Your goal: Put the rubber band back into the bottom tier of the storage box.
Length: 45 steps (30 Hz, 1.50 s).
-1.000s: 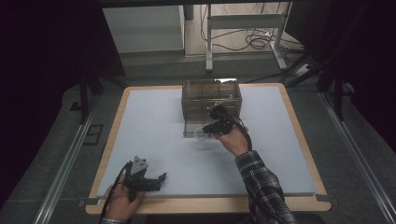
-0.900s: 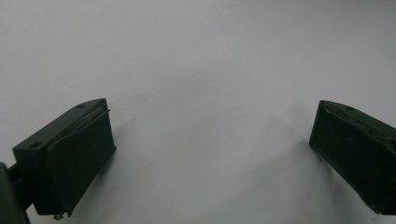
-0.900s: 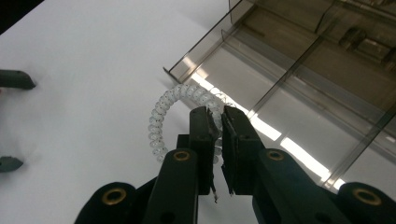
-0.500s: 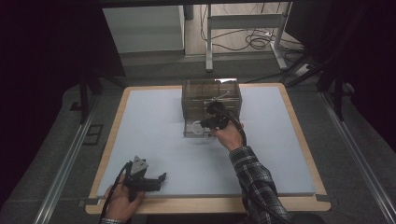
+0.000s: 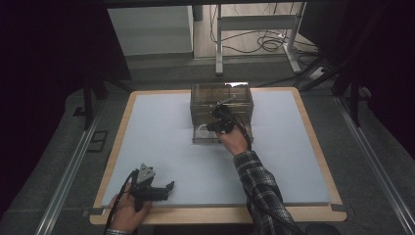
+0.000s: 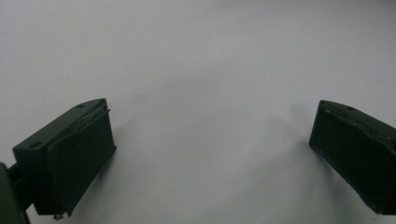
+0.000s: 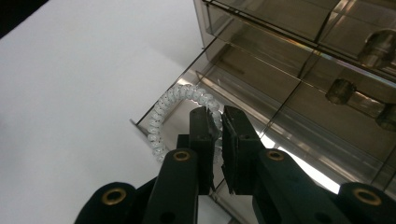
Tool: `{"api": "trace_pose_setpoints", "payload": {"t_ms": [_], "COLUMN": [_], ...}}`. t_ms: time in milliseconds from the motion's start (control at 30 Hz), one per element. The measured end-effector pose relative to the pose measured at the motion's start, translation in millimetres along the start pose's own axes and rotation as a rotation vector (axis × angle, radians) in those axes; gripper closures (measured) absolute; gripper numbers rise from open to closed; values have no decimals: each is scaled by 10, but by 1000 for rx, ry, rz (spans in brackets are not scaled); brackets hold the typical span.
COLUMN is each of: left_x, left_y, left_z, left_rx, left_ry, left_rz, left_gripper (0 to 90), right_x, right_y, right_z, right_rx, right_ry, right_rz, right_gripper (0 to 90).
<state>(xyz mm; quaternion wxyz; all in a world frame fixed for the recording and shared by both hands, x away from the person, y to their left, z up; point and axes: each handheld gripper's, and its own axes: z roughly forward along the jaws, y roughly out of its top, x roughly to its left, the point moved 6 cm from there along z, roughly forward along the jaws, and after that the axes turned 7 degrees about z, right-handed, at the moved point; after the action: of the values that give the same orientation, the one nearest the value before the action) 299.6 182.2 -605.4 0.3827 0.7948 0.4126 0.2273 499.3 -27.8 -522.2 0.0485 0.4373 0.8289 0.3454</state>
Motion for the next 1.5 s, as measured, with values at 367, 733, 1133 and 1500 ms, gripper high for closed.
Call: {"api": "trace_pose_setpoints", "payload": {"t_ms": [367,733,1133,1500], "left_x": [-2,-2,-2,-2], "left_y": [1,1,1,1], "left_z": [1,1,1,1], "left_rx": [-2,-2,-2,-2], "left_ry": [-1,-1,-1,-1], "left_rz": [-2,-2,-2,-2], "left_gripper": [0,0,0,0], "right_x": [-41,-14,-7,46], "right_y": [-9,-82,-95,-81], "right_z": [198,347,392,342], "right_rx": [8,37,31,22], "right_ry": [-29,-34,-43,-54], "right_rz": [18,2,-22,-73], "right_gripper": [815,811,719,634]}}
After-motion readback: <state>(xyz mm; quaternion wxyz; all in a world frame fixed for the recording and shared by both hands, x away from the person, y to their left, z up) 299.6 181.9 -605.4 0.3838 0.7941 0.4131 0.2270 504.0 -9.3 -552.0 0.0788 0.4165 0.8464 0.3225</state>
